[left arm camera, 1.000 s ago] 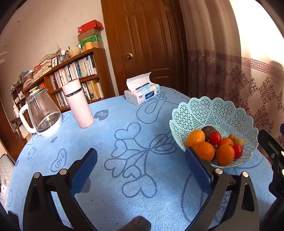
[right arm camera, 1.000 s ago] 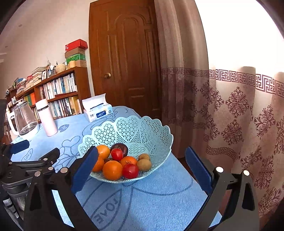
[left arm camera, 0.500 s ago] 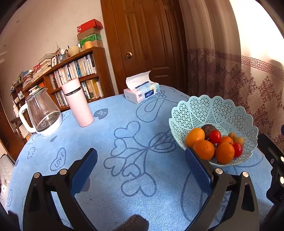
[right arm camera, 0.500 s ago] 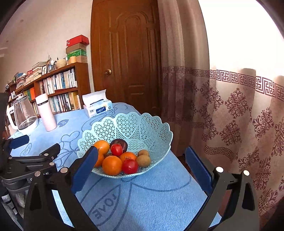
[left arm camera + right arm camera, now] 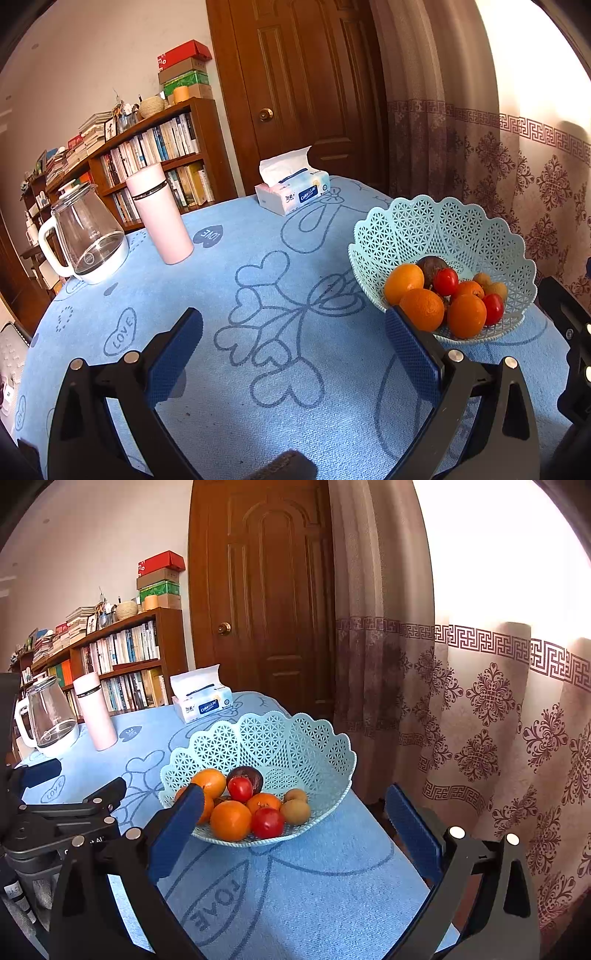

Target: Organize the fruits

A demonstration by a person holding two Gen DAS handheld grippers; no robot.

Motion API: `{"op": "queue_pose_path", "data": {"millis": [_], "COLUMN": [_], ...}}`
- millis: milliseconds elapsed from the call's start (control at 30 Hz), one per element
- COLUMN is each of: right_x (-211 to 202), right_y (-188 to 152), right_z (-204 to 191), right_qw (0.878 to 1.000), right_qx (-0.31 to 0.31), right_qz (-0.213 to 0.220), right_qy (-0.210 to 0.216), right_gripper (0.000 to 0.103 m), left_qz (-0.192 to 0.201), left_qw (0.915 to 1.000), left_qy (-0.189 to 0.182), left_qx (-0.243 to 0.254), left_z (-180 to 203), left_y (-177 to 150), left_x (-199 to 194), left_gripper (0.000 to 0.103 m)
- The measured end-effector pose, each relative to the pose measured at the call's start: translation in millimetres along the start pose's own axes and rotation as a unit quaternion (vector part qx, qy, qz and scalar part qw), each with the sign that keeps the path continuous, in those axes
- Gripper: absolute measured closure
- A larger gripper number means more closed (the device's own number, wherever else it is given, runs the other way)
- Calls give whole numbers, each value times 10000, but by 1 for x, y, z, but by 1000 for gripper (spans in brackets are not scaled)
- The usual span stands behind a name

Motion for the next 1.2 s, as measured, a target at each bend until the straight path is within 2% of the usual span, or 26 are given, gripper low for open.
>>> {"op": "queue_pose_path", "data": {"millis": [367,933,1200], "right_x": [0,10,18], "right_y": [-1,-6,-9], "right_z": [2,-2,-3], "right_qw": [10000,9991,9977], "right_qx": [-8,-106,-169], "right_qz": [-40,-403,-635], "right_qy": [16,16,-145], "right_gripper": [3,3,3], "left_qz": [-2,8,46], "left_qw": [10000,10000,10000], "left_qy": [-7,4,8], "left_qx": [17,61,82], "left_z": [1,1,1], "left_y": [0,-2,-2], "left_x": [0,-1,-5], "left_gripper": [5,5,5]}}
Point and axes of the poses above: each gripper's, at about its wrist camera, not at the fingertips, and x roughly the way its jaws point, z to its right, y to its top, the point moved 4 cm from there along x, roughly the way its jaws point, and after that the axes turned 2 degrees about z, right-handed, at the moved point
